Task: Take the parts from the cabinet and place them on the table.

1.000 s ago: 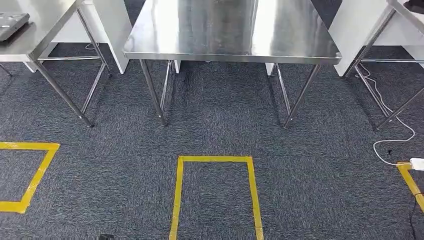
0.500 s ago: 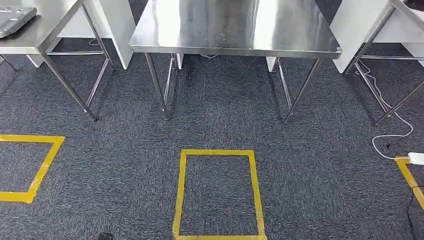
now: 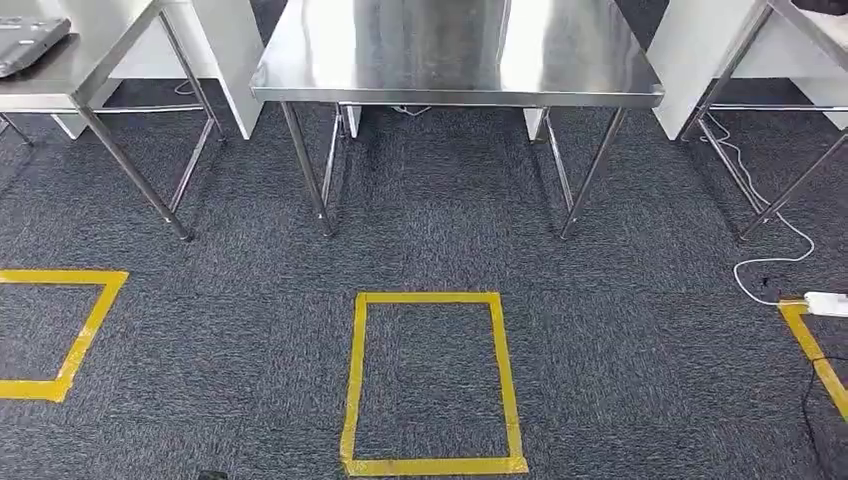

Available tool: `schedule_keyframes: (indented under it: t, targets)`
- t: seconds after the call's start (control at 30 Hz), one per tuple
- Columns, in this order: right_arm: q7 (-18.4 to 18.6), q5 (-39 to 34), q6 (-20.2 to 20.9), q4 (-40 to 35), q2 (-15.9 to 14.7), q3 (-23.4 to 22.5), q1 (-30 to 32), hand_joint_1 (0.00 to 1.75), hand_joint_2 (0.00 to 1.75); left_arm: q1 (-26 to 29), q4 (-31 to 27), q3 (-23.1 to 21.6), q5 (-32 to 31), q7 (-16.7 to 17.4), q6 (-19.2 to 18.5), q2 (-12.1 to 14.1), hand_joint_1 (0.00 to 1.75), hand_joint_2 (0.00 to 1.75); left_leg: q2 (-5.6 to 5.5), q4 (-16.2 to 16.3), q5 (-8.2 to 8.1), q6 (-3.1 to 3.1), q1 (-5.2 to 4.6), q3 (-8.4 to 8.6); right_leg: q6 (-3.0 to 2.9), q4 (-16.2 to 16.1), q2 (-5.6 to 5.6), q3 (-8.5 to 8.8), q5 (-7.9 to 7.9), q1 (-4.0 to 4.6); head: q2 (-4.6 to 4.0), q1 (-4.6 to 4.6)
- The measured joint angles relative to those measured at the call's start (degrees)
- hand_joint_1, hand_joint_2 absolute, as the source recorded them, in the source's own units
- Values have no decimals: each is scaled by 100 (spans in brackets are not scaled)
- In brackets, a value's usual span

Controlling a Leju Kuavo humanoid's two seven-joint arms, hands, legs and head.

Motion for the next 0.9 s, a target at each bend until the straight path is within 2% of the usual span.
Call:
schedule_keyframes:
  t: [0.03, 0.07, 0.1, 0.2, 0.4, 0.9]
  targets:
    - [-2, -6, -2, 0, 0, 0, -4, 0, 175, 5, 0, -6, 0, -4, 7, -2, 0, 0, 1, 9, 19, 22, -14, -33, 42, -4, 0, -35, 22, -17, 0, -2]
    - [-2, -13, -2, -9, -11, 0, -5, 0, 175, 11, 0, -22, 2, -4, 7, -13, 0, 0, 5, -5, 32, -9, -12, -41, -1, 12, 2, -117, -24, 58, 0, 0]
    - [-2, -13, 0, -9, -7, 0, 4, 0, 175, 11, 0, -35, 15, -2, 9, -11, 0, 0, 2, -5, 38, 3, -43, -48, 10, 12, 0, -116, -7, 18, 0, -2]
    - [-2, -17, 0, -13, -7, 0, -10, 0, 175, 6, 0, -63, 57, -6, 9, -13, 0, 0, 3, -1, 64, 74, -107, -76, 94, 5, 3, -130, 46, -1, 0, -2]
    - [-2, -29, 2, -22, -9, 0, -4, 0, 175, 5, 0, -87, 105, -22, 7, -13, 0, 0, 8, 9, 115, 147, -144, -125, 170, -8, 8, -128, 107, -33, 0, -2]
    - [-72, -66, 13, -22, -44, -2, 1, 0, 175, -2, 0, -151, 79, -127, 57, -15, 0, 0, 8, 9, 118, 151, -144, -136, 175, -10, 8, -140, 111, -44, 0, -4]
